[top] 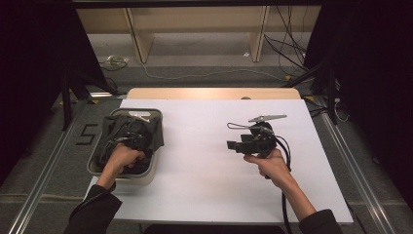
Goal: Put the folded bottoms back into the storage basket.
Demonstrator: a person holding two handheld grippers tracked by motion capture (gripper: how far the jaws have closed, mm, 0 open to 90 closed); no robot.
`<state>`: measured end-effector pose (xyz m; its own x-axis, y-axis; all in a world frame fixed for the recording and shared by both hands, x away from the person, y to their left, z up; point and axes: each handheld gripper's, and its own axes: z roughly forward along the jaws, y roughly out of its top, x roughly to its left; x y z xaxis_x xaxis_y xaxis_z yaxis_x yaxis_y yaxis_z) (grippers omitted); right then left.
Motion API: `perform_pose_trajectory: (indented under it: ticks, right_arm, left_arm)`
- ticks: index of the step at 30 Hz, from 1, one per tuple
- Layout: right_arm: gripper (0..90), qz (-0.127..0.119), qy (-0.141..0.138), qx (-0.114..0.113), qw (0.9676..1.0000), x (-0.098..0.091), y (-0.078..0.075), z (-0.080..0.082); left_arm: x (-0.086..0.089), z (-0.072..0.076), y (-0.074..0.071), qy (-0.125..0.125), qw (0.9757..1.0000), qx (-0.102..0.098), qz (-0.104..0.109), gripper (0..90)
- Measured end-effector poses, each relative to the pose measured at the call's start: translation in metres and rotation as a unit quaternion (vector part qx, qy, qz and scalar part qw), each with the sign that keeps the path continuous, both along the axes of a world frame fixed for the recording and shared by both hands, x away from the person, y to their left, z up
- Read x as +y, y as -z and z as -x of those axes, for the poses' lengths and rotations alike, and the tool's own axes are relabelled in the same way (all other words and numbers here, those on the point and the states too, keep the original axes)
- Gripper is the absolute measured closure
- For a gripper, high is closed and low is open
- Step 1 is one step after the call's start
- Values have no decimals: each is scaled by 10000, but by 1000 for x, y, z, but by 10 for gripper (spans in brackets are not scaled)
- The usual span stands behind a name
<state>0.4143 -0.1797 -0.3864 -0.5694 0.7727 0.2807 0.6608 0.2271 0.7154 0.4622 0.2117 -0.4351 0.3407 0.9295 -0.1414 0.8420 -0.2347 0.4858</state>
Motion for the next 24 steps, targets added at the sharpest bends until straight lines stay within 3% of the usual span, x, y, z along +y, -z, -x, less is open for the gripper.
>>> perform_pose_trajectory:
  ticks: [13, 24]
  right_arm:
    - [331, -40, 42, -51, 10000, -5, -1, 1]
    - [331, -47, 56, -35, 10000, -6, -1, 1]
  left_arm:
    - [6, 10, -15, 6, 9998, -196, 23, 774]
    - [15, 23, -45, 1, 9984, -544, 148, 713]
